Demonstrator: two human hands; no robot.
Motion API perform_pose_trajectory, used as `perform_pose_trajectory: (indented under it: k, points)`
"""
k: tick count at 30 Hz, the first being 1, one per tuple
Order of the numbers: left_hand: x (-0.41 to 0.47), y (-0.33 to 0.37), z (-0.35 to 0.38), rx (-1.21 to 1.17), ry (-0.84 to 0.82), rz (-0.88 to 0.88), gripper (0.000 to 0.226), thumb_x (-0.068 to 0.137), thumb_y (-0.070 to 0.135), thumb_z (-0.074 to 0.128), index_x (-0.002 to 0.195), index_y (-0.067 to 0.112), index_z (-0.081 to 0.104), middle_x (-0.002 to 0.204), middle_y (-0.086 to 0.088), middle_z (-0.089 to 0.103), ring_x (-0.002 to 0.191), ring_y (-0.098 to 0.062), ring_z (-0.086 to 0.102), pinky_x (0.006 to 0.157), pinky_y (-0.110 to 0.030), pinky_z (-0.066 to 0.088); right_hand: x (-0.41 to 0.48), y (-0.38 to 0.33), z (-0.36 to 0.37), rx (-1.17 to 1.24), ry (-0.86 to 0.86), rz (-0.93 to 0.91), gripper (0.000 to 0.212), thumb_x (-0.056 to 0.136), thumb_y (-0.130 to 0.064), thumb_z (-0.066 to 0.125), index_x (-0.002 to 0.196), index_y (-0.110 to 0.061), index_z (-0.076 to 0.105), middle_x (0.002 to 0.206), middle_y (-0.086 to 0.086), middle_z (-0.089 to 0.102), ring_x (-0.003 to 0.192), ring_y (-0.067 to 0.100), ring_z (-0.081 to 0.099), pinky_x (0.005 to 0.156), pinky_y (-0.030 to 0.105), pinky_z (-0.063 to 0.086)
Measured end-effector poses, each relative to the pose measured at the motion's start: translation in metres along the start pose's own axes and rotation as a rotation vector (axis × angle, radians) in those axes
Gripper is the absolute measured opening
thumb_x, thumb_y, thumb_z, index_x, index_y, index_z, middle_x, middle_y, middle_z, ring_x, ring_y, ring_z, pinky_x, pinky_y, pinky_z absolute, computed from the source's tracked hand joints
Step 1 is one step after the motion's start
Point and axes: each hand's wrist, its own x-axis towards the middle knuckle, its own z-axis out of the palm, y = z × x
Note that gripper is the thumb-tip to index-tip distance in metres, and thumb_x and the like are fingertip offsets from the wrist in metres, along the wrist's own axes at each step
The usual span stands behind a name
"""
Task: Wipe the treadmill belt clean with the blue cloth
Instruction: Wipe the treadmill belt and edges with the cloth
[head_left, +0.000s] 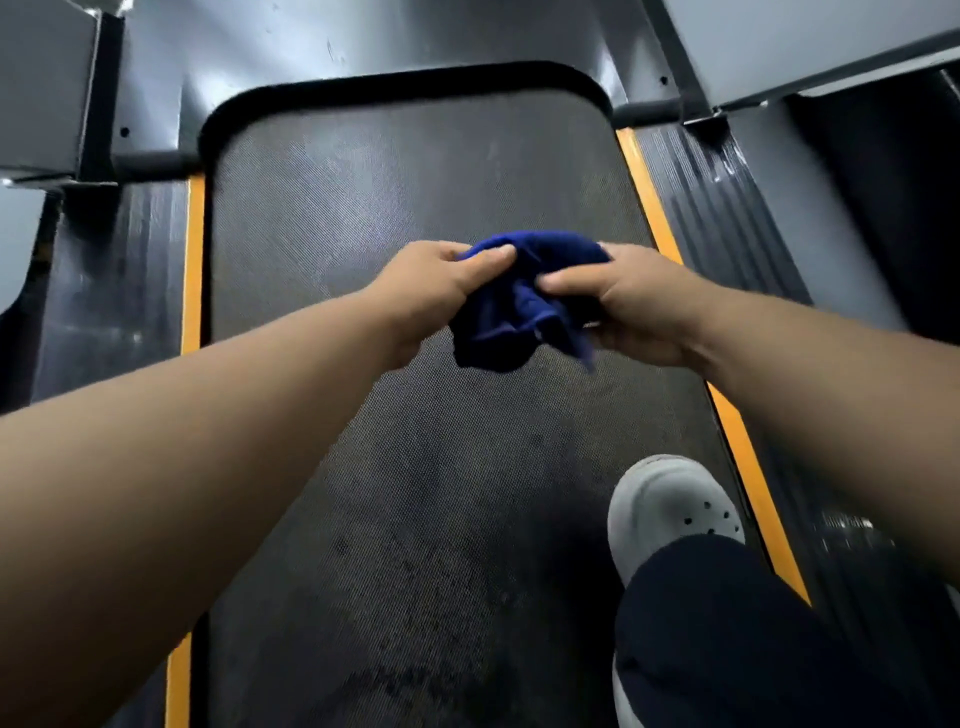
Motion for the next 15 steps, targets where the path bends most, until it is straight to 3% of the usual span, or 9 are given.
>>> perform_pose_trajectory:
  k: [2,4,6,7,9,11,13,15]
  points:
    - [0.01,-0.022,-0.014,0.085,0.194,-0.006,0.027,0.08,0.047,0.068,0.077,0.021,0.068,0.071,0.01,0.065,0.063,-0.007,0.056,0.064,-0.022,0.044,0.013,0.003,-0.008,-0.108,0.236,-0.04,0.021,0.084,0.0,0.059,0.096,-0.017,0.064,0.081,0.003,0.067,0.07,0.018,0.064,0.056,0.026,0.053]
    - [0.017,-0.05,-0.031,0.379,0.272,-0.055,0.035,0.075,0.051,0.071,0.097,0.026,0.067,0.086,0.006,0.065,0.07,-0.013,0.058,0.068,-0.025,0.048,0.026,0.019,-0.024,-0.461,0.496,-0.103,0.02,0.08,-0.001,0.053,0.085,-0.019,0.059,0.077,0.003,0.063,0.074,0.024,0.063,0.056,0.029,0.051]
    - [0.02,-0.083,-0.038,0.85,0.13,-0.149,0.066,0.072,0.054,0.072,0.13,0.034,0.05,0.127,-0.004,0.055,0.106,-0.025,0.058,0.093,-0.038,0.048,0.032,0.057,-0.029,-0.89,0.551,-0.026,0.013,0.079,-0.009,0.052,0.09,-0.013,0.056,0.087,0.01,0.062,0.086,0.032,0.06,0.067,0.033,0.045]
    - [0.019,-0.099,-0.038,1.04,0.032,-0.173,0.082,0.069,0.058,0.072,0.14,0.039,0.035,0.144,-0.007,0.039,0.125,-0.032,0.045,0.103,-0.046,0.041,0.031,0.083,-0.024,-0.997,0.51,0.022,0.014,0.079,-0.017,0.056,0.092,-0.011,0.056,0.096,0.013,0.061,0.094,0.033,0.058,0.074,0.034,0.043]
    - [0.017,-0.127,-0.035,1.24,-0.121,-0.189,0.104,0.065,0.062,0.073,0.146,0.046,0.01,0.158,-0.005,0.003,0.143,-0.037,0.013,0.108,-0.059,0.029,0.025,0.139,-0.005,-1.04,0.449,0.003,0.03,0.074,-0.037,0.062,0.088,-0.011,0.055,0.109,0.012,0.056,0.101,0.033,0.054,0.086,0.036,0.042]
    - [0.018,-0.149,-0.039,1.3,-0.187,-0.181,0.112,0.065,0.061,0.074,0.145,0.05,-0.003,0.157,0.003,-0.016,0.145,-0.032,-0.005,0.105,-0.065,0.027,0.026,0.17,0.003,-1.038,0.582,-0.137,0.035,0.073,-0.045,0.062,0.087,-0.014,0.054,0.107,0.007,0.054,0.098,0.033,0.051,0.087,0.041,0.043]
    - [0.018,-0.161,-0.045,1.322,-0.185,-0.137,0.114,0.064,0.062,0.074,0.144,0.051,-0.008,0.156,0.006,-0.02,0.145,-0.03,-0.008,0.103,-0.066,0.029,0.035,0.178,-0.001,-1.072,0.668,-0.166,0.033,0.078,-0.038,0.065,0.103,-0.017,0.056,0.113,0.002,0.055,0.103,0.033,0.05,0.09,0.041,0.039]
    - [0.019,-0.165,-0.046,1.329,-0.17,-0.098,0.116,0.063,0.063,0.074,0.144,0.05,-0.007,0.156,0.006,-0.019,0.145,-0.03,-0.007,0.102,-0.066,0.031,0.048,0.179,-0.002,-1.071,0.7,-0.14,0.045,0.08,-0.03,0.065,0.121,-0.017,0.053,0.124,0.005,0.054,0.112,0.032,0.048,0.097,0.036,0.031]
